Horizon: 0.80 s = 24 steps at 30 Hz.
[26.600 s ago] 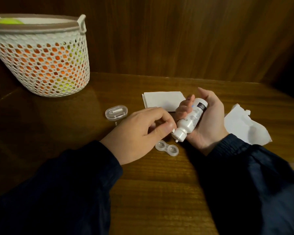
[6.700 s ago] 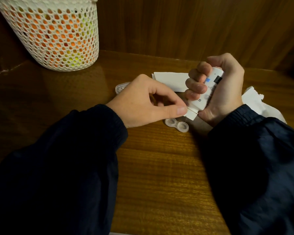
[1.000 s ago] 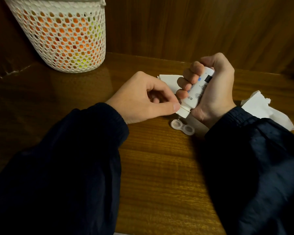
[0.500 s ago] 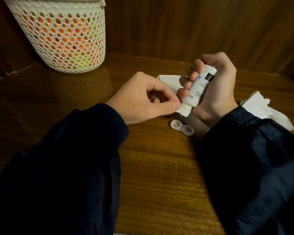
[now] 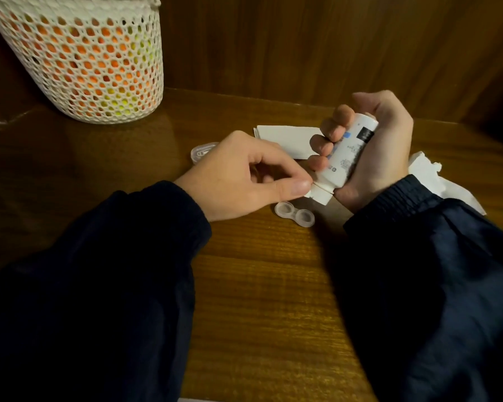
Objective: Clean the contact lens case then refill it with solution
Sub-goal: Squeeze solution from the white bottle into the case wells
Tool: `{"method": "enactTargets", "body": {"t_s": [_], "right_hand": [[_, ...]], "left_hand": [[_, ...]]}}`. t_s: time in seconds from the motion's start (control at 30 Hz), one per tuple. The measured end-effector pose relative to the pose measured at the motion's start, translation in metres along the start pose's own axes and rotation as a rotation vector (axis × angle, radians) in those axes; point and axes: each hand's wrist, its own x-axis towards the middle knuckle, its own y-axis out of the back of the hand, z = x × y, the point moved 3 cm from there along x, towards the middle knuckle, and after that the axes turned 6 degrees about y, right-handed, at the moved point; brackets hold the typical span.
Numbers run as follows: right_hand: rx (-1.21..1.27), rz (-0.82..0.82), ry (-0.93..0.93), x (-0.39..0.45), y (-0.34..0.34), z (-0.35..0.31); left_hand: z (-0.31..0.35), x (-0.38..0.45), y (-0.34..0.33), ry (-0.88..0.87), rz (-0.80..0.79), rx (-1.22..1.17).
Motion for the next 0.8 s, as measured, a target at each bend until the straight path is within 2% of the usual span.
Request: {"method": "enactTargets", "body": {"t_s": [0.8], "right_hand": [[-0.006, -0.049, 0.027, 0.0043, 0.0008, 0.0091]], "left_hand": [[0.0002, 0.0, 0.0017, 0.023, -0.004, 0.035]]}}
